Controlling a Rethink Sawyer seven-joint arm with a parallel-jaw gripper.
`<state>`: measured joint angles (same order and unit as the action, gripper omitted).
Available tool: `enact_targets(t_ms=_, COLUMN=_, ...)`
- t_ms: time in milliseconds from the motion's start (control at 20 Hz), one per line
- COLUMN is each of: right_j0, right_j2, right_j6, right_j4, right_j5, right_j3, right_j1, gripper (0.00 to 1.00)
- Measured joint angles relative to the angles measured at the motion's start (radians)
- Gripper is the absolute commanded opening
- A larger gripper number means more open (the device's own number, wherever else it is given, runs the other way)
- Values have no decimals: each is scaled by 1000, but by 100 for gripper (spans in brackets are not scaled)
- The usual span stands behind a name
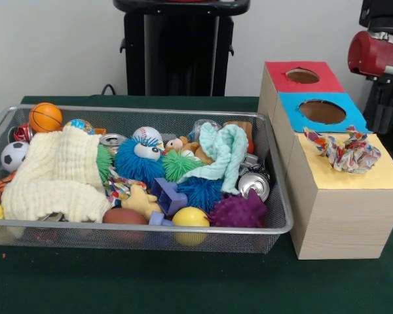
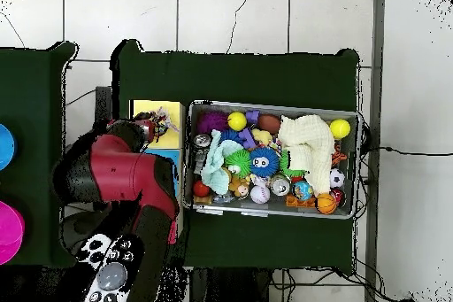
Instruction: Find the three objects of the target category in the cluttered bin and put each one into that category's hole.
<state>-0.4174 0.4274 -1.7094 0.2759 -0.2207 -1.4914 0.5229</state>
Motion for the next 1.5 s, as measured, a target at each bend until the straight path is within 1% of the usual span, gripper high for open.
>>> enact_targets(t_ms=300, right_j0=-5, right_j2=31, right_j6=0, right_j4=0, right_j5=0, right_j3=0, right_j1=-13, gripper=0)
enact_targets(t_ms=500, right_j0=-2, right_j2=30, right_j6=0, right_j4=0, right_j5=0, right_j3=0, right_j1=-21, gripper=0)
enact_targets(t_ms=1100, right_j0=53, right_j2=-31, right_j6=0, right_j4=1, right_j5=-7, right_j3=-15, right_j1=-29, gripper=0)
enact_targets(t_ms=1250, right_j0=64, right_j2=-48, right_j6=0, right_j4=6, right_j5=-30, right_j3=-22, right_j1=-31, gripper=0)
enact_targets(t_ms=1400, right_j0=86, right_j2=-81, right_j6=0, right_j4=16, right_j5=-111, right_j3=-28, right_j1=-39, gripper=0)
enact_targets(t_ms=1500, right_j0=93, right_j2=-90, right_j6=0, right_j4=21, right_j5=-133, right_j3=-28, right_j1=-41, gripper=0)
